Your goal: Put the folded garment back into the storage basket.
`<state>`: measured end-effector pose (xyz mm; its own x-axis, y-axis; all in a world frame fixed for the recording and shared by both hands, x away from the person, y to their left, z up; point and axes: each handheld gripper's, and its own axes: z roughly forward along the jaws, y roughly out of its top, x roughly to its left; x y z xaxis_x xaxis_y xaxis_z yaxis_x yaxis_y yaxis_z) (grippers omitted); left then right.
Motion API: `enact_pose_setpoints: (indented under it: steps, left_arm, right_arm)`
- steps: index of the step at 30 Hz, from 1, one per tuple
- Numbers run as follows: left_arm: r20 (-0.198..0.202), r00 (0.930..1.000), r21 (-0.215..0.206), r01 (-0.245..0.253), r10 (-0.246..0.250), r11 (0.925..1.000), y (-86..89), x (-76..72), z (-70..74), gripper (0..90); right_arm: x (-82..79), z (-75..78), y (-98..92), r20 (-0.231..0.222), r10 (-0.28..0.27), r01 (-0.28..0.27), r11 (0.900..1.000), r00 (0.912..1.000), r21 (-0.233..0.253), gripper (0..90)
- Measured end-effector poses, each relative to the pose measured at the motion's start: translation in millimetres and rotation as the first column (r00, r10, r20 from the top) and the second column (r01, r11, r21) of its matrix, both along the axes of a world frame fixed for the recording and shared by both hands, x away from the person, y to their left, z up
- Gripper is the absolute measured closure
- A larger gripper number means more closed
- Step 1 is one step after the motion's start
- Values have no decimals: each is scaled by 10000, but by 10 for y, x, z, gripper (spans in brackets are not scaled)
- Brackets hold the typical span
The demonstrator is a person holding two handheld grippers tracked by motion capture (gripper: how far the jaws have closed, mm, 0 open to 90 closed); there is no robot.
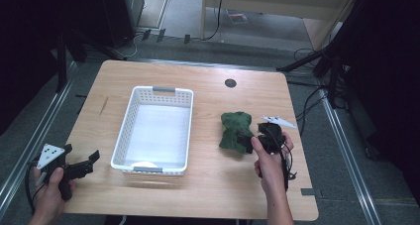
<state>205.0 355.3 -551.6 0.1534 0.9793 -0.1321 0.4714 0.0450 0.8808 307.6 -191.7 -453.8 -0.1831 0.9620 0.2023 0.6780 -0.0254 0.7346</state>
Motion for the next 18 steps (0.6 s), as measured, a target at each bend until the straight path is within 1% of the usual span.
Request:
enact_pose_setpoints:
  steps: [2, 4, 5, 11, 14, 18]
  left_arm:
    - [2, 10000, 4, 12, -12, 10000, 1, 0, 0, 3]
    - [8, 10000, -7, 20, -20, 10000, 1, 1, -1, 3]
    - [-9, 10000, -5, 18, -18, 10000, 2, 1, 0, 3]
    - [-8, 10000, -8, 10, -10, 10000, 4, 1, 0, 3]
    - [-5, 10000, -11, 12, -12, 10000, 2, 1, 0, 3]
    - [8, 10000, -10, 23, -23, 10000, 5, 0, 0, 3]
  right_arm:
    - [40, -12, 24, -113, -54, 54, 10000, 9999, -17, 0]
    - [81, -19, 53, -225, 7, -5, 10000, 9997, 61, 0]
    - [81, -19, 53, -225, 7, -5, 10000, 9997, 61, 0]
    - [205, -26, 164, -400, 94, -91, 9999, 9992, 78, 0]
    - [280, -57, 218, -555, 162, -167, 9998, 9983, -86, 0]
    - [363, -102, 271, -713, 67, -83, 9997, 9974, -231, 0]
